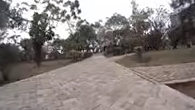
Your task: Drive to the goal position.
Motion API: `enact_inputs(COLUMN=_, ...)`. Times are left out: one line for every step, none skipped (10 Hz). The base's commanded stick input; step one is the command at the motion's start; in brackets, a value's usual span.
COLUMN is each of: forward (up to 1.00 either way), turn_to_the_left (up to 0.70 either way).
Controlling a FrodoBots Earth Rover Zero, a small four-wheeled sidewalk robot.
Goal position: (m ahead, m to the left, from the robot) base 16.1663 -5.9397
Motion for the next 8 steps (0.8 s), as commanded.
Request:
enact_inputs(forward=0.7, turn_to_the_left=0.0)
enact_inputs(forward=0.7, turn_to_the_left=0.0)
enact_inputs(forward=0.7, turn_to_the_left=0.0)
enact_inputs(forward=0.7, turn_to_the_left=0.02)
enact_inputs(forward=0.7, turn_to_the_left=0.01)
enact_inputs(forward=0.7, turn_to_the_left=0.0)
enact_inputs(forward=0.7, turn_to_the_left=0.0)
enact_inputs(forward=0.7, turn_to_the_left=0.02)
